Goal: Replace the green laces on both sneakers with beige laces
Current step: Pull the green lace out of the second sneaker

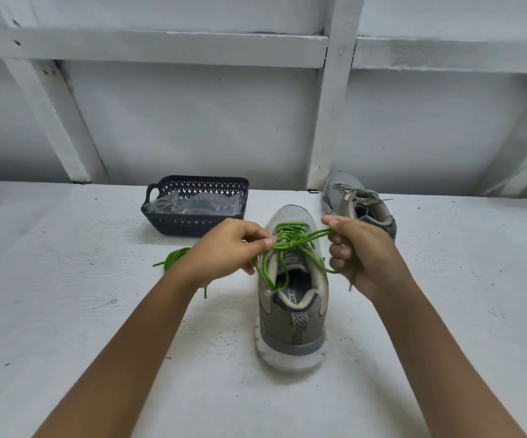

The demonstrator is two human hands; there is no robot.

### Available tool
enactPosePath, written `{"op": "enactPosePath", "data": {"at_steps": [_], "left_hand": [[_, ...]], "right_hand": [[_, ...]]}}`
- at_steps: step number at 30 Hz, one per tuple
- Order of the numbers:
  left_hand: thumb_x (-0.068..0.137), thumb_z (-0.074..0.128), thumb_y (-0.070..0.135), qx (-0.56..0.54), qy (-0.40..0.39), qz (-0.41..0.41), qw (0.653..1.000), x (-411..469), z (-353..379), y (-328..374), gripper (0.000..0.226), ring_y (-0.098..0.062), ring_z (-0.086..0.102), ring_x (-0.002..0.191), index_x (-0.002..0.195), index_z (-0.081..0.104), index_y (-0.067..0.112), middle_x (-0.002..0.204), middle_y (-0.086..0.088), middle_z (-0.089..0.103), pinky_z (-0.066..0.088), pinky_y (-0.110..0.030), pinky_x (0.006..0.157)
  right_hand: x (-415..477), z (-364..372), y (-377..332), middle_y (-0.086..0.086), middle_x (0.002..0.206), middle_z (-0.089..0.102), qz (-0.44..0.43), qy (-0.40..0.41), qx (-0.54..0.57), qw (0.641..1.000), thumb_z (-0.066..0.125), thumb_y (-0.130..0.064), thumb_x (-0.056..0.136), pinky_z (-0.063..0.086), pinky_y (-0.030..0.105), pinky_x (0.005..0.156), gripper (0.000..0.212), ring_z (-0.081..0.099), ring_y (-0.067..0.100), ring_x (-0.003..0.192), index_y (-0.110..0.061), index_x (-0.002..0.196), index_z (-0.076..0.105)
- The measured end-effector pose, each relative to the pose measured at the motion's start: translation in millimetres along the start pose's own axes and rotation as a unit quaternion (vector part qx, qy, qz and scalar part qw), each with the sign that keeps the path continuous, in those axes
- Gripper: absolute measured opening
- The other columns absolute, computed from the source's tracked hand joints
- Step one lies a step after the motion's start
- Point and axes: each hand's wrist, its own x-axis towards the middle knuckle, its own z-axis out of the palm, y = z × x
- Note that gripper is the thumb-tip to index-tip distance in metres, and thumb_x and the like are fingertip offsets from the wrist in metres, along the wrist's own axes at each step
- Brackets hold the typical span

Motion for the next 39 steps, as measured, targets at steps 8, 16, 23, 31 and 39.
{"op": "enactPosePath", "data": {"at_steps": [8,16,23,31,39], "left_hand": [[0.095,0.047,0.002,-0.369,0.041,-0.097,0.924,0.6,-1.3,2.1,0.014,-0.009,0.055,0.048,0.085,0.056,0.007,0.06,-0.002,0.053,0.049,-0.018,0.045],[0.097,0.04,-0.001,-0.476,0.219,-0.074,0.848,5.4,-8.3,-6.9,0.022,-0.008,0.057,0.05,0.084,0.054,0.01,0.064,-0.004,0.052,0.052,-0.02,0.048],[0.094,0.047,0.006,0.009,0.402,-0.001,0.916,4.2,-12.9,-27.1,0.021,-0.01,0.047,0.085,0.108,0.059,0.016,0.095,-0.002,0.053,0.045,-0.032,0.082],[0.086,0.045,0.038,0.256,0.107,0.17,0.946,-1.4,19.0,-23.2,0.037,-0.015,0.05,0.105,0.112,0.068,0.025,0.105,0.015,0.052,0.041,-0.042,0.094],[0.093,0.053,0.018,0.137,0.204,0.137,0.959,-6.9,19.7,-20.4,0.011,-0.005,0.053,0.083,0.083,0.055,0.022,0.084,0.016,0.052,0.042,-0.021,0.079]], "right_hand": [[-3.2,-10.4,3.4,0.004,0.064,0.052,-0.056,0.033,-0.144,0.987,0.049,-0.003,0.094,0.035,0.02,0.049,0.019,0.042,0.011,0.053,-0.006,0.091,0.068],[-6.7,-24.4,12.9,-0.001,0.07,0.066,-0.109,0.084,-0.272,0.953,0.059,-0.005,0.089,0.048,0.023,0.059,0.021,0.058,0.01,0.065,-0.021,0.079,0.068],[-10.2,-32.3,14.1,-0.002,0.079,0.071,-0.143,0.106,-0.335,0.925,0.06,-0.012,0.089,0.039,0.015,0.056,0.016,0.058,-0.004,0.063,-0.025,0.084,0.069],[-22.7,-22.1,10.6,0.001,0.058,0.055,-0.125,-0.022,-0.407,0.904,0.067,-0.021,0.085,0.029,0.009,0.043,0.011,0.04,0.002,0.046,-0.013,0.077,0.069],[-28.4,-36.0,4.9,0.008,0.068,0.068,0.004,0.047,-0.059,0.997,0.05,-0.013,0.096,0.053,0.021,0.05,0.02,0.065,0.015,0.057,-0.004,0.081,0.058]]}}
